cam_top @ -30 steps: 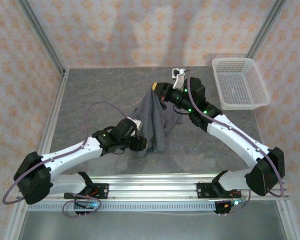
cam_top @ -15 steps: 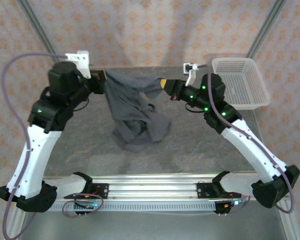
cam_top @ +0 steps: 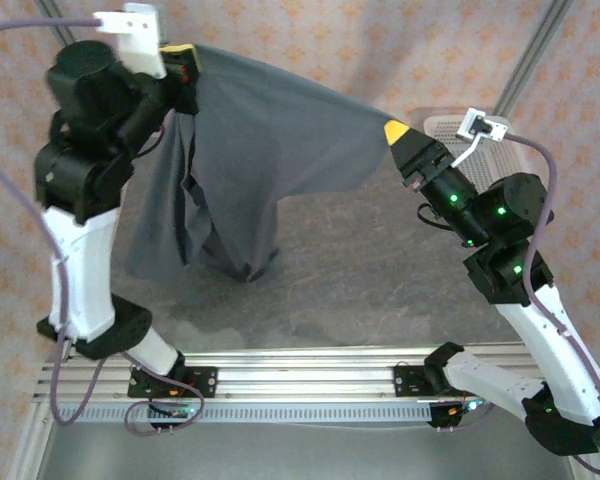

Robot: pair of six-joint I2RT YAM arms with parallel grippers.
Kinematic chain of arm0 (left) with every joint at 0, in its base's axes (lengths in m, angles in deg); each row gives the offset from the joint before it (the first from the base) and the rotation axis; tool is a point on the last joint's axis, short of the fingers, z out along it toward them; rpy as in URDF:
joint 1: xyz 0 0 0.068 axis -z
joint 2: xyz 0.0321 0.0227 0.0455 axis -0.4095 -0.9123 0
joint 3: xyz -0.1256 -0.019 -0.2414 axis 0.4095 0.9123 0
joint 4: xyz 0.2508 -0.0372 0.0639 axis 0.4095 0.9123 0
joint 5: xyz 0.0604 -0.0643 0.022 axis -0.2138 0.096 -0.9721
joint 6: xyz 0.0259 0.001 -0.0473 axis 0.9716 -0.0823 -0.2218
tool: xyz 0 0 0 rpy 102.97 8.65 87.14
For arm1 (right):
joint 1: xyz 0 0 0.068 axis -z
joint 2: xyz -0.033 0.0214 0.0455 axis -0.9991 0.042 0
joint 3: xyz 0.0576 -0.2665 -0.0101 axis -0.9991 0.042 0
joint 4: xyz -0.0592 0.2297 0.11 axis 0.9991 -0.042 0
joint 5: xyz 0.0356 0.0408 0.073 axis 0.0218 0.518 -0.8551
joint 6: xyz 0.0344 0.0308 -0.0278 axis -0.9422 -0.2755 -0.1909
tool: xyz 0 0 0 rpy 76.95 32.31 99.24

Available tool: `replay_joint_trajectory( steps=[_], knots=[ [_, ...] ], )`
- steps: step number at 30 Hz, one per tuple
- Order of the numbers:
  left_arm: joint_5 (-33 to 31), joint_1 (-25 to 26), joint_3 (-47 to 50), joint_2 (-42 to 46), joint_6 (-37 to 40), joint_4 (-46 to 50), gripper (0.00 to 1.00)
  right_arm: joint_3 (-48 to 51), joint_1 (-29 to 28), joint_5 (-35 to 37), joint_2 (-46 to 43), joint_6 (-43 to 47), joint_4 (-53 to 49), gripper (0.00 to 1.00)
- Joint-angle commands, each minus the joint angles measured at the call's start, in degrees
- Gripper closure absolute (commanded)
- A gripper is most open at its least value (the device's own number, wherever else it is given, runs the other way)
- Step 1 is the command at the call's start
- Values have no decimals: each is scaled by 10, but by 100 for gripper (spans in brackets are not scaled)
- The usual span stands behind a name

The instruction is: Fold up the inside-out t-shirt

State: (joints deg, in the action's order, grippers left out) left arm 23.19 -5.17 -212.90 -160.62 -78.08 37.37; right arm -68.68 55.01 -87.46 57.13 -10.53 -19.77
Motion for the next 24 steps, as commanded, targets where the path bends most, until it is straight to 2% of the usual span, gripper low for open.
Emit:
replay_joint_trajectory(
  steps=[1,4,5,6,8,9,12,14,16,19,21,24],
  knots=[
    [19,-8,4,-98,-4,1,100,12,2,58,29,-55,-29,100],
    [56,-14,4,-186,-28,-21,100,23,6,86,60,-109,-60,100],
    [81,-18,3,-216,-44,-27,88,20,12,105,75,-131,-87,100],
    [114,-26,-4,-243,-65,-30,69,13,26,120,91,-157,-123,100],
    [165,-42,-29,-286,-102,-21,47,13,70,123,120,-226,-181,100],
    [178,-47,-39,-293,-112,-13,39,27,98,110,126,-270,-192,100],
    [188,-48,1,-249,-118,-1,27,92,160,81,161,-367,-173,100],
    [208,-44,109,-170,-133,-10,23,122,182,83,176,-398,-178,100],
    [217,-22,273,-62,-139,-46,21,129,189,91,188,-400,-200,100],
    [153,50,514,78,-136,-62,18,135,193,100,194,-394,-224,100],
    [99,94,641,138,-161,-51,18,142,192,104,190,-383,-222,100],
    [64,136,797,194,-203,-45,23,143,192,108,185,-366,-223,100]
  ],
)
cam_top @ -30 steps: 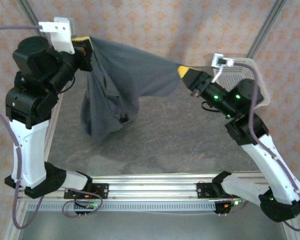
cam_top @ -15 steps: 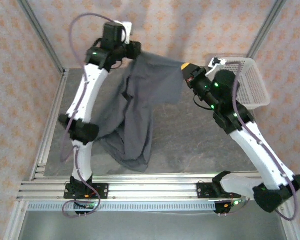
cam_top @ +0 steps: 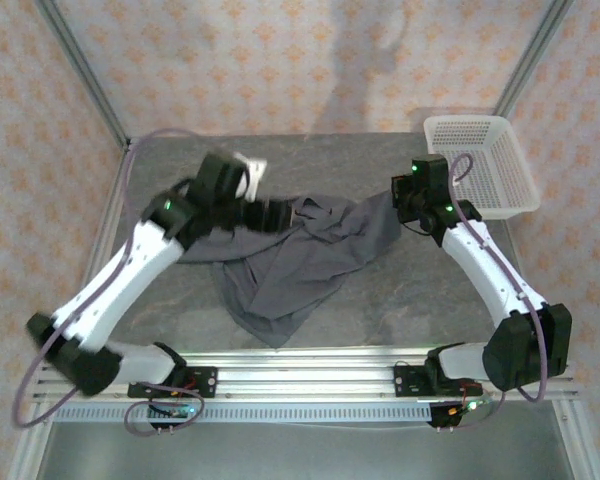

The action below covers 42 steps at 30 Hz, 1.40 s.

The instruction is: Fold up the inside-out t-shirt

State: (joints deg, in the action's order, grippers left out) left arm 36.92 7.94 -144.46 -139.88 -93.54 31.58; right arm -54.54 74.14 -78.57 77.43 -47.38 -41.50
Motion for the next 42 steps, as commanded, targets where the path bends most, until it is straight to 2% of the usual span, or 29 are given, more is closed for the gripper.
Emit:
replay_joint_trajectory(
  steps=[1,3,6,9,11,12,13,14,18,22,24,25,27,28,29,30,32,36,40,42],
  knots=[
    [-81,17,156,-1,-57,6,23,-1,1,18,-19,9,-7,100],
    [-93,33,215,7,-69,-9,24,-6,1,13,-19,22,-5,100],
    [-81,38,246,-21,-51,-36,26,-13,1,5,-17,33,-4,100],
    [-20,38,251,-88,-32,-77,30,-14,1,4,-15,33,-7,100],
    [-33,38,238,-149,-23,-74,38,-18,1,0,-16,33,-11,100],
    [-52,38,226,-174,-18,-65,51,-20,1,0,-17,35,-14,100],
    [-68,38,207,-194,-10,-55,87,-21,1,1,-20,36,-16,100],
    [-82,38,187,-200,-4,-53,100,-22,1,2,-23,35,-19,100],
    [-110,20,66,-201,12,-39,100,-35,1,15,-41,37,-37,100],
    [-170,-11,-71,-249,28,-30,100,-31,0,38,-72,32,-44,100],
    [-169,-31,-112,-288,33,-44,100,-14,0,60,-108,22,-50,100],
    [-167,-39,-125,-308,37,-59,95,-3,0,73,-120,16,-54,100],
    [-156,-53,-151,-338,43,-75,71,21,0,92,-141,1,-57,100],
    [-153,-56,-167,-348,46,-74,55,33,0,97,-150,-5,-57,100],
    [-153,-57,-182,-350,49,-68,46,42,0,100,-156,-7,-58,100],
    [-151,-58,-189,-347,50,-62,41,48,0,102,-159,-9,-60,100],
    [-138,-57,-173,-316,38,-60,34,55,0,105,-161,-8,-66,100],
    [-108,-35,-51,-207,-24,-71,34,62,0,113,-157,-5,-59,100],
    [-125,18,115,-94,-177,-71,38,62,0,113,-143,-5,-45,100],
    [-129,27,195,-46,-242,-80,38,61,0,109,-135,-5,-38,100]
  ],
)
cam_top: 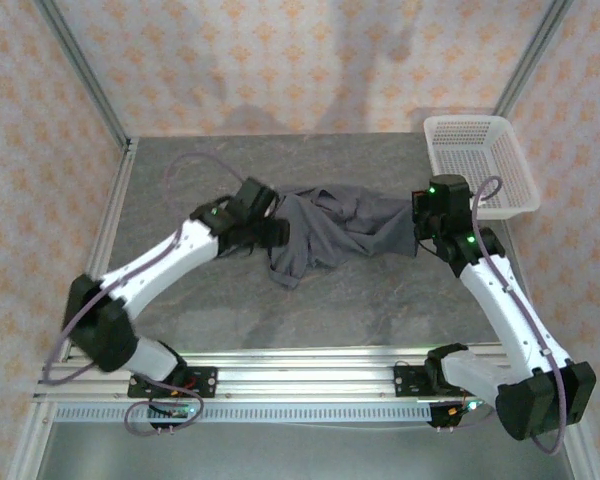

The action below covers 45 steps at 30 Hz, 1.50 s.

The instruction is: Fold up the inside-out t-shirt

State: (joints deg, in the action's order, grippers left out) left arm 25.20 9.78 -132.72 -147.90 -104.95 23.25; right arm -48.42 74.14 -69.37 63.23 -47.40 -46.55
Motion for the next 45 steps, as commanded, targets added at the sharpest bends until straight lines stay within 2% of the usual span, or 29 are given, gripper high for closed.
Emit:
replay_joint_trajectory(
  steps=[1,3,6,9,11,16,18,21,24,26,28,30,33,36,38,41,43,45],
  knots=[
    [-19,8,112,60,-156,0,38,-1,0,14,11,-4,16,100],
    [-18,8,165,102,-179,-14,42,-4,0,9,18,-2,18,100],
    [47,21,206,125,-201,-79,44,-6,0,8,25,-1,16,100],
    [104,49,201,77,-225,-147,44,-9,0,5,31,-2,18,100],
    [113,66,177,25,-236,-163,44,-9,0,3,31,-6,15,100],
    [60,77,123,-89,-297,-140,40,-7,1,11,17,-6,1,100],
    [66,78,108,-125,-295,-149,40,-5,1,18,10,-4,-4,100],
    [49,79,109,-151,-308,-171,37,-6,0,24,2,1,-10,100],
    [4,79,106,-163,-319,-133,36,-7,0,23,-3,4,-11,100],
    [-27,78,99,-171,-324,-91,47,-8,0,22,-3,5,-10,100],
    [-52,75,90,-174,-325,-44,65,-8,0,19,-3,5,-8,100],
    [-70,75,91,-169,-320,-16,74,-9,0,19,-2,5,-10,100],
    [-99,69,102,-144,-310,14,88,-12,0,30,-5,5,-16,100],
    [-111,40,122,-98,-300,42,100,-26,1,50,-12,15,-21,100],
    [-132,10,129,-44,-287,69,100,-45,3,70,-17,33,-25,100],
    [-220,-28,106,75,-247,130,100,-83,7,88,-23,62,-14,100],
    [-267,-52,70,165,-185,140,100,-127,15,88,-18,82,-4,100],
    [-277,-72,27,233,-106,113,100,-193,17,92,-5,123,0,100]
  ],
)
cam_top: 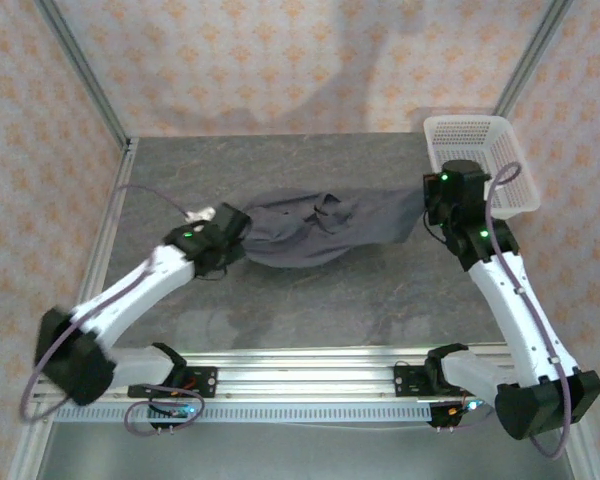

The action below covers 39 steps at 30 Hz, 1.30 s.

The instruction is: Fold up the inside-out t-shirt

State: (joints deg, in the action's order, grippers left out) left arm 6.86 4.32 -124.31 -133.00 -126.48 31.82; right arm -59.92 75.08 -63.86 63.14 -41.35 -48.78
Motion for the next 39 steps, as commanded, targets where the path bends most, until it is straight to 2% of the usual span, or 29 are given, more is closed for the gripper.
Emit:
replay_joint_trajectory(
  steps=[1,4,6,8,13,17,21,24,26,31,35,39],
  knots=[
    [-93,-26,-86,107,147,15,100,-121,7,41,5,88,17,100],
    [-94,-45,-216,97,238,44,100,-237,7,64,31,165,4,100],
    [-102,-48,-322,63,271,95,100,-294,7,81,36,210,4,100],
    [-83,-48,-401,43,292,119,100,-338,6,89,35,247,11,100],
    [15,-49,-487,36,291,93,100,-411,7,84,26,301,31,100],
    [58,-49,-525,-7,265,109,100,-447,7,86,41,310,9,100],
    [92,-54,-468,-45,238,83,100,-478,7,95,98,310,-81,100],
    [165,-90,-372,-80,174,30,100,-456,7,93,142,307,-133,100],
    [218,-113,-299,-114,137,-19,100,-421,7,85,168,304,-148,100],
    [251,-149,-153,-193,103,-171,98,-261,7,41,210,262,-104,100],
    [254,-170,-132,-257,108,-240,75,-115,5,-45,218,227,27,100],
    [264,-197,-165,-298,125,-251,59,-72,3,-30,225,213,51,100]
  ],
)
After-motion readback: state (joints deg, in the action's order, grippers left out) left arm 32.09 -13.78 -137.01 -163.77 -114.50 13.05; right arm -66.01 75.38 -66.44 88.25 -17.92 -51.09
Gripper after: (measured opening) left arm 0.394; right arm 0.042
